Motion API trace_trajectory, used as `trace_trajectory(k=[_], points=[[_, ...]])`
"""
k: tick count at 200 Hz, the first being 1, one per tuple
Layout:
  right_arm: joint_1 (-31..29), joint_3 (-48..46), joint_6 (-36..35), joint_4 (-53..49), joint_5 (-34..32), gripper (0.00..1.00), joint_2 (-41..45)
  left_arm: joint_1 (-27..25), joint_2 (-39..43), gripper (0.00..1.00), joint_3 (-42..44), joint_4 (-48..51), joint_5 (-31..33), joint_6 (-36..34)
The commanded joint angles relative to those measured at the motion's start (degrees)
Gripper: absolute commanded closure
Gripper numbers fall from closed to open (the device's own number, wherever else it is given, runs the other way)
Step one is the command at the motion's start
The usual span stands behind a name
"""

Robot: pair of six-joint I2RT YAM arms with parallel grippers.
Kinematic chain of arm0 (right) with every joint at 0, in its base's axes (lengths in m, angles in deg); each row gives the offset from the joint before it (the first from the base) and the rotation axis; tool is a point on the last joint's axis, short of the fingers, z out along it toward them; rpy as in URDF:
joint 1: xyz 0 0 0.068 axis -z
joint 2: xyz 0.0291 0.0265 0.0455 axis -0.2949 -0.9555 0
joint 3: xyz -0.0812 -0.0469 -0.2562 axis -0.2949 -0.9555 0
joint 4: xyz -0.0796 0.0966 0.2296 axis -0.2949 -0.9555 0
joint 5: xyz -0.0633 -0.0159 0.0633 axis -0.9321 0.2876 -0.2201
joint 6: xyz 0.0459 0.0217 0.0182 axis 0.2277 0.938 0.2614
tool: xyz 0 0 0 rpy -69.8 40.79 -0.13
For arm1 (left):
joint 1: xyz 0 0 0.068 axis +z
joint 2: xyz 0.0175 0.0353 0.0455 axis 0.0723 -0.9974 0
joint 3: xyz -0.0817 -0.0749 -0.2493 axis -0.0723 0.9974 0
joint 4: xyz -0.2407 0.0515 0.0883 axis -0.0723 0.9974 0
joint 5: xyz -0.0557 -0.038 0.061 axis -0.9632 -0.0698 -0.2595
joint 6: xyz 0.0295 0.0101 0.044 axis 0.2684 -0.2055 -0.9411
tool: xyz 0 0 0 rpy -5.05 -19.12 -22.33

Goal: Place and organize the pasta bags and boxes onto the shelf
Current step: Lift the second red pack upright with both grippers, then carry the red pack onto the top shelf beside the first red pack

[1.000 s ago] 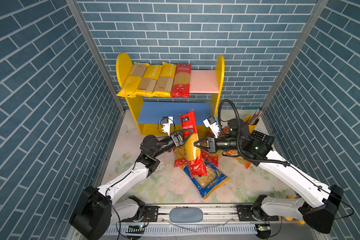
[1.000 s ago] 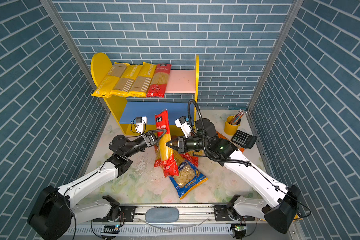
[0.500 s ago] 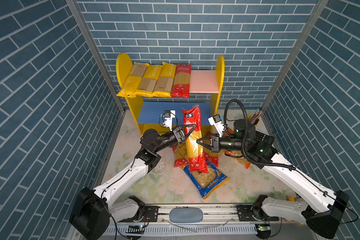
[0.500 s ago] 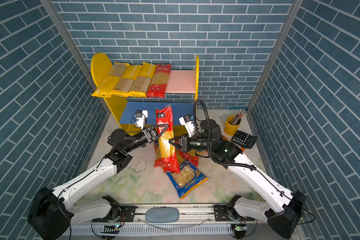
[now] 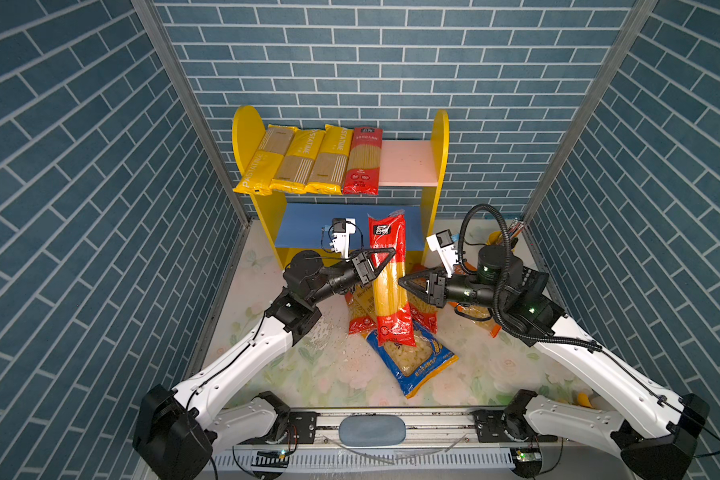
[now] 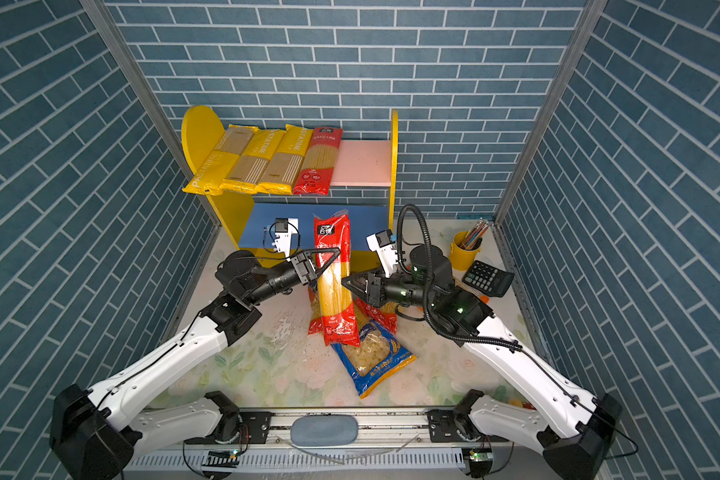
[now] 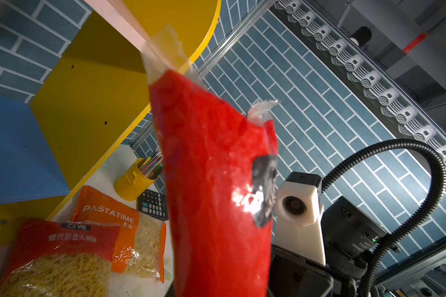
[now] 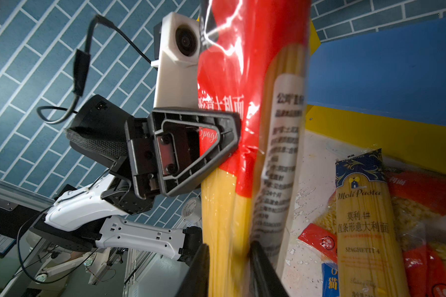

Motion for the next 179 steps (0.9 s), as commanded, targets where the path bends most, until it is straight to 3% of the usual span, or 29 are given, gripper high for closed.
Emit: trace_trajectory(k=[1,34,75,140,179], points=[[-0.1,-3.1,-3.0,1.6,-1.0,0.62,2.5,-1.4,1.8,1.00,-4.4,-3.3,2.8,-1.0],[0.4,-4.7,-4.9,0.3,-1.2,0.43,4.1,-2.4,1.7,1.00,-7.6,-1.7,4.1,-2.2],[0.5,-5.5,-6.1,-0.5,1.4,0.34,3.9,-2.5,0.1,1.00,-12.8,1.5,7.3,-4.2],[0.6,-5.9,-4.4,7.8,3.8,0.35,2.5,-1.0,-9.8,1.00,-32.8,15.4,12.9,-9.2],[0.7,-1.1,-6.4,9.1,-0.6,0.49,-0.4,-0.3,-15.8,1.00,-40.9,19.9,12.1,-8.8]])
